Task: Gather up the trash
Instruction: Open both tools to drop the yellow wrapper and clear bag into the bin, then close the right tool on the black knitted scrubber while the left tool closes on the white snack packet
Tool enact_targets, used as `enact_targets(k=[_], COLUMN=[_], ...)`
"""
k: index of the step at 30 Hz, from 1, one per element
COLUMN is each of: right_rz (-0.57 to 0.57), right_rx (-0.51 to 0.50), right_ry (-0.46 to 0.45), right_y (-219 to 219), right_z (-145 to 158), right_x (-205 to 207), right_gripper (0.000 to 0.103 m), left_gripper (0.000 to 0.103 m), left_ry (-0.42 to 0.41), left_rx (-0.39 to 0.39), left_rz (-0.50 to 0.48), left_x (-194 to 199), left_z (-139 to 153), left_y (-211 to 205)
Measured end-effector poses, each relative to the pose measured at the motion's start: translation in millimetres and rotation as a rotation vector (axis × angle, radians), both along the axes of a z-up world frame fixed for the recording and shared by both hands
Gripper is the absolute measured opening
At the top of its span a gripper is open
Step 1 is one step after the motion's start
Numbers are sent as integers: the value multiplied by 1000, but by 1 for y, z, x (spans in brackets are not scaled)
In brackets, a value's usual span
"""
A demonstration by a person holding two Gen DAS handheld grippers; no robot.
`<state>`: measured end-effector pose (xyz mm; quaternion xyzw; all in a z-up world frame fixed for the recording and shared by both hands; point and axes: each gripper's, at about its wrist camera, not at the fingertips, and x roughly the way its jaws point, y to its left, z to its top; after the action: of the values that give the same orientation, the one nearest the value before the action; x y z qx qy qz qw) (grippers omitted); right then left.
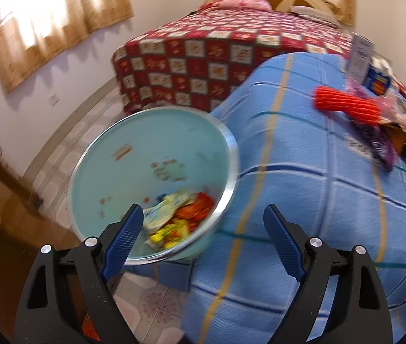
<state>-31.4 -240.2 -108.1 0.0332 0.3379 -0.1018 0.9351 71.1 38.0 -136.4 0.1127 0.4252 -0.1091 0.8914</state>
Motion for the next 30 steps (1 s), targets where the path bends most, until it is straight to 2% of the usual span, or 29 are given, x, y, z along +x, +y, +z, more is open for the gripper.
enact_targets(k=[3, 7, 11, 13, 14, 16, 23, 30], right_rz=[-62, -86, -85, -73, -71, -49, -31, -100], right_rx=[-9, -6, -9, -4, -8, -3, 30, 70], right_ry=[16, 62, 125, 156, 154, 151, 67, -27], right_y=[-25, -47, -56, -57, -55, -54, -40, -58], right_z=[-7, -21, -34, -40, -40, -40, -20, 10], right_x=[-6, 0, 10, 15, 15, 12, -11, -41], right_gripper=[72, 67, 54, 39, 27, 21, 17, 17], left_gripper=[88, 88, 88, 89, 89, 89, 89, 89], left_ry=[-37, -31, -13, -19, -21, -21, -62, -97], left_rx=[9, 3, -23, -27, -30, -43, -62, -99], left_rz=[-21, -32, -38, -49, -57, -67, -116, -184], left_x=[-1, 6, 9, 6, 4, 1, -15, -32], left_z=[1, -1, 0, 3, 5, 9, 30, 50], left_y=[-25, -48, -60, -64, -66, -69, -84, -116])
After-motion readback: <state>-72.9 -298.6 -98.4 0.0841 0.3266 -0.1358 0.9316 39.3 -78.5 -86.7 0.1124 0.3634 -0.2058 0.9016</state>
